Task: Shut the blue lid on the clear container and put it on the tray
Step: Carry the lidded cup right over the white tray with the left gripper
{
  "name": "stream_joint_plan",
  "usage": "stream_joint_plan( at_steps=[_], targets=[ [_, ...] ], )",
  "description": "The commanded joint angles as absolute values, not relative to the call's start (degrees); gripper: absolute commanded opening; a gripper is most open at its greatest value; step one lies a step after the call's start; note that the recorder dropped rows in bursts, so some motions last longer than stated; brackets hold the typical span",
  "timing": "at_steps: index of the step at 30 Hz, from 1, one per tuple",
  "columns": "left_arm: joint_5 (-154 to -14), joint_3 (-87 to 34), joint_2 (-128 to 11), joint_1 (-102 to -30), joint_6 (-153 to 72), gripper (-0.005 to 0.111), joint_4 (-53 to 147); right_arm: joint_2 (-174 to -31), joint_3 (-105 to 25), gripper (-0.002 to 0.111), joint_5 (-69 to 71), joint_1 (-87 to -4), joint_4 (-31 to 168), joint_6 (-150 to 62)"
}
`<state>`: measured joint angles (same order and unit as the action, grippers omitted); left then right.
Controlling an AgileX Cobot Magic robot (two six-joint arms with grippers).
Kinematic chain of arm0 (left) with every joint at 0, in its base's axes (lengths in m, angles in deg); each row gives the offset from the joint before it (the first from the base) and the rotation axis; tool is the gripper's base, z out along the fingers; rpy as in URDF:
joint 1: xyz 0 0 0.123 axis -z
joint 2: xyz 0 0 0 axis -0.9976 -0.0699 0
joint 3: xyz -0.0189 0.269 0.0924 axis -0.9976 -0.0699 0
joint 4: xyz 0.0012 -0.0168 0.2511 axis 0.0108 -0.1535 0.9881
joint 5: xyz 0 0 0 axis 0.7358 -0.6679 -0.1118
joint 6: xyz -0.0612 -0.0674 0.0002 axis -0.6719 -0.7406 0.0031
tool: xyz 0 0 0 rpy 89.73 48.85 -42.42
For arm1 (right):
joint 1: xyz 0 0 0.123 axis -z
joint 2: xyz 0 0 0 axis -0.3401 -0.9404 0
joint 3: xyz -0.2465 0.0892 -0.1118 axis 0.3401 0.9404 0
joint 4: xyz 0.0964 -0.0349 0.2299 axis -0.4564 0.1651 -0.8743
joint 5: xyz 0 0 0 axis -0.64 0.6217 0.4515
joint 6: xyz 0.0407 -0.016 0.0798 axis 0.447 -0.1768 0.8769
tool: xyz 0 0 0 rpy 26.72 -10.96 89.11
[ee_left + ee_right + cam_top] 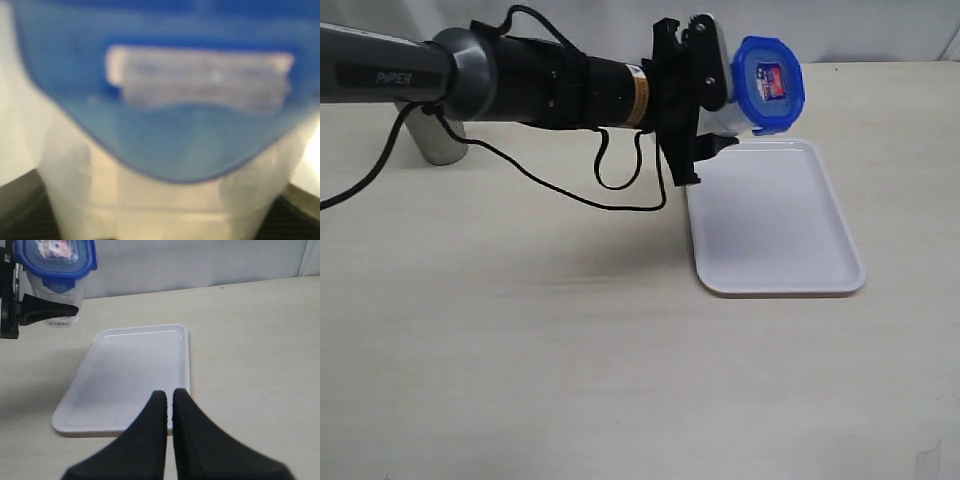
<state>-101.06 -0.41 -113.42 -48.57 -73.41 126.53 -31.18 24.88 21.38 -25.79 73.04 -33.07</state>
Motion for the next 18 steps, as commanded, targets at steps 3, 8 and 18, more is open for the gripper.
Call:
stream_joint_plan(
  at_steps=[3,8,18],
  targets=[
    [-87.32,1.47,-112.71,-43.22,-71.25,0.0,132.65,-30.89,25.08,0.004,21.35,-25.39,71.94,-33.2],
    [-80.27,1.47,-112.71,-40.52,-71.14,0.0,140.36,-30.89,25.08,0.004,21.35,-25.39,71.94,-33.2],
    [-65.92,1.47,-112.71,-35.97,-68.73,0.0,146.53,-30.89,25.08,0.004,21.35,-25.39,71.94,-33.2]
  ],
)
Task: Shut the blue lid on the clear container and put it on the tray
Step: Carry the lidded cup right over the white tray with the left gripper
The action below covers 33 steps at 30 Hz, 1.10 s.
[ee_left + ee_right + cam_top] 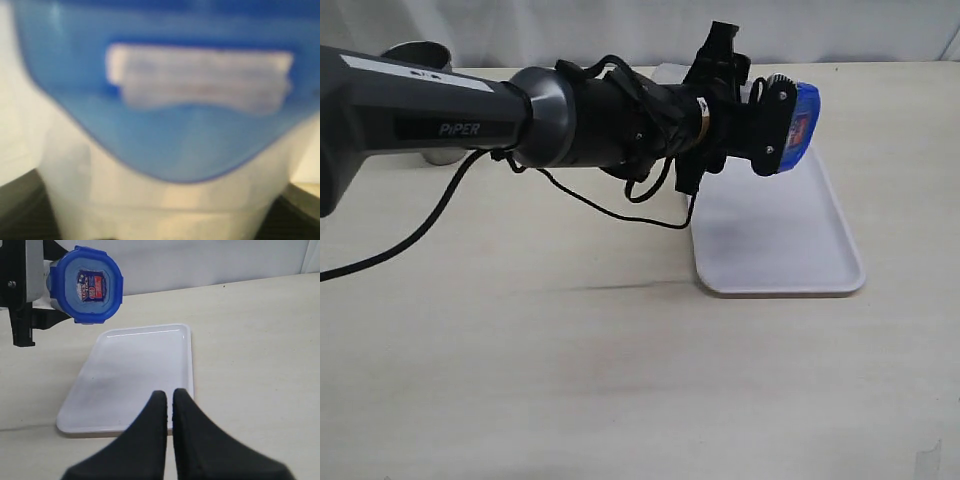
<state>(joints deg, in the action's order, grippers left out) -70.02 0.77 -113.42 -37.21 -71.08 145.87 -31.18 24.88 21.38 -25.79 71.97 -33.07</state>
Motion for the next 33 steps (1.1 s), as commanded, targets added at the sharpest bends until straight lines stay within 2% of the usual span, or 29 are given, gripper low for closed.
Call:
stream_joint_plan(
  at_steps=[1,10,24,30,33],
  targets=[
    [-65.35,1.47,-112.71,-35.78,-67.32,0.0,146.53,-30.89,25.08,0.004,21.35,-25.39,71.94,-33.2],
    [-57.16,1.47,-112.71,-32.77,-53.59,0.0,146.53,-30.89,25.08,0.004,21.35,-25.39,71.94,-33.2],
    [-53.92,1.47,-112.71,-31.98,-53.67,0.0,146.53,-30.89,25.08,0.004,21.35,-25.39,71.94,-33.2],
    [-60.21,1.47,-112.71,-32.1,-66.07,0.0,144.38,-30.89,25.08,0.004,21.35,-25.39,71.94,-33.2],
    [-70.68,1.47,-112.71,-33.49,-78.74,0.0,143.59,-30.89,25.08,0.004,21.35,-25.39,71.94,-33.2]
  ],
)
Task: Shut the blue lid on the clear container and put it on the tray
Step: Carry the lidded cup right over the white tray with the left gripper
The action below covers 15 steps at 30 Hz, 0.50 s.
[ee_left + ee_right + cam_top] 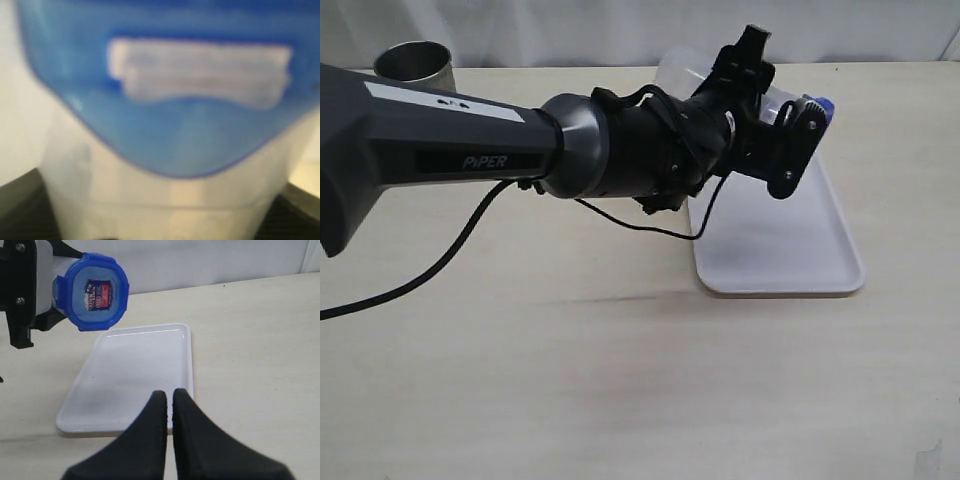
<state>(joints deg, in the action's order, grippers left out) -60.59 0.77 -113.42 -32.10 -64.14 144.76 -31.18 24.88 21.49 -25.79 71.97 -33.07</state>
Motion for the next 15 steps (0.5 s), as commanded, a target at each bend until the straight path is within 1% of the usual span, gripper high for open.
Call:
stream_joint_plan(
  at_steps=[1,3,4,5,10,13,15],
  targets=[
    [-81.06,1.47,-112.71,-35.05,-87.67,0.0,143.59,-30.89,25.08,0.004,21.35,-25.39,71.94,-33.2],
    [-95.22,1.99,-113.39,-37.72,-97.36,0.0,142.25,-30.89,25.08,0.004,21.35,-25.39,71.94,-33.2],
    [-98.24,2.3,-113.91,-38.56,-99.2,0.0,138.92,-30.89,25.08,0.004,21.35,-25.39,71.94,-33.2],
    [-105.11,2.56,-115.08,-40.39,-98.97,0.0,129.54,-30.89,25.08,0.004,21.35,-25.39,71.94,-33.2],
    [-129.87,2.67,-121.56,-43.42,-91.52,0.0,103.83,-30.89,25.08,0.004,21.35,-25.39,71.94,-33.2],
    [-134.29,3.19,-126.03,-43.28,-85.21,0.0,95.46,-30.89,25.08,0.004,21.35,-25.39,71.94,-33.2],
    [-134.17,4.53,-127.88,-43.28,-84.86,0.0,95.13,-30.89,25.08,0.004,21.35,-25.39,71.94,-33.2]
  ],
)
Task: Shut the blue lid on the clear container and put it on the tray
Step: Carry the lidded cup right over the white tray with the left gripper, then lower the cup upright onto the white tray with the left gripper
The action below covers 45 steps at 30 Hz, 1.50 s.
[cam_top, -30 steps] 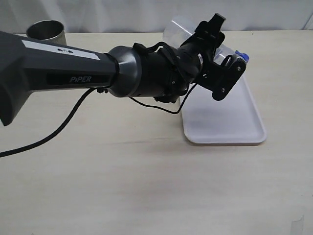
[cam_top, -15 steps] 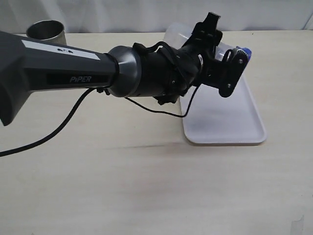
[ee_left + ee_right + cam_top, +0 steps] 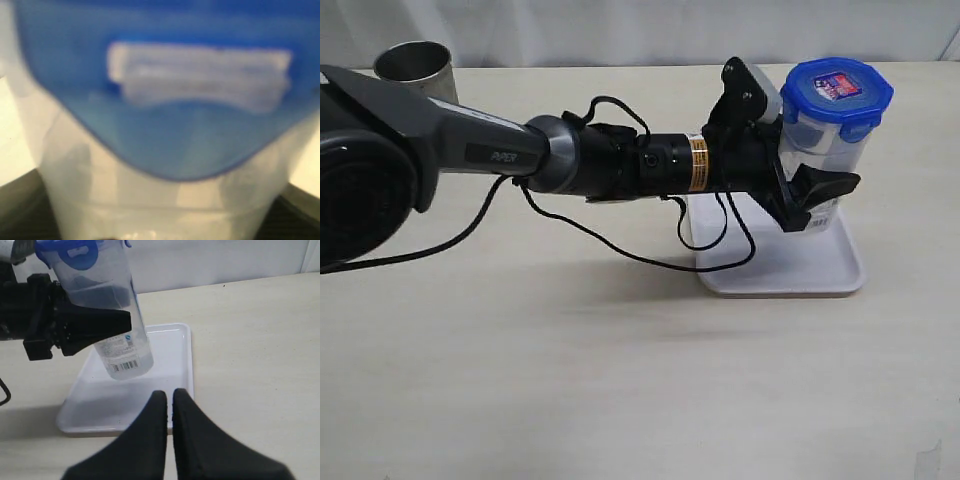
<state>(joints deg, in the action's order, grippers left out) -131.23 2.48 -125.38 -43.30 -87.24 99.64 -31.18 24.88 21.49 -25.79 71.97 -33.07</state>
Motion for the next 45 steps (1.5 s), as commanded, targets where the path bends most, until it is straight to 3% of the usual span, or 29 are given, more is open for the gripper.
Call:
stream_joint_plan(
  at_steps=[1,11,24,32,35,41,45],
  targets=[
    [-134.17,5.15,-128.48,-43.28,-84.86,0.0,95.13,-30.89,25.08,0.004,21.35,-25.39,71.94,-33.2],
    [-126.23,8.36,-131.31,-43.38,-82.07,0.0,95.57,-30.89,25.08,0.004,21.35,-25.39,71.94,-33.2],
    [-132.32,8.36,-131.31,-43.38,-82.3,0.0,95.45,-30.89,25.08,0.004,21.35,-25.39,71.94,-33.2],
    [-128.86,8.36,-131.31,-43.38,-82.3,0.002,95.45,-30.89,25.08,0.004,21.35,-25.39,71.94,-33.2],
    [-128.86,8.36,-131.31,-43.38,-82.3,0.016,95.45,-30.89,25.08,0.004,21.35,-25.39,71.94,-33.2],
    [-126.26,8.36,-131.31,-43.38,-82.3,0.069,95.57,-30.89,25.08,0.004,21.35,-25.39,71.94,-33.2],
    [-123.94,8.36,-131.31,-43.38,-82.3,0.084,95.57,-30.89,25.08,0.004,21.35,-25.39,71.94,-33.2]
  ],
)
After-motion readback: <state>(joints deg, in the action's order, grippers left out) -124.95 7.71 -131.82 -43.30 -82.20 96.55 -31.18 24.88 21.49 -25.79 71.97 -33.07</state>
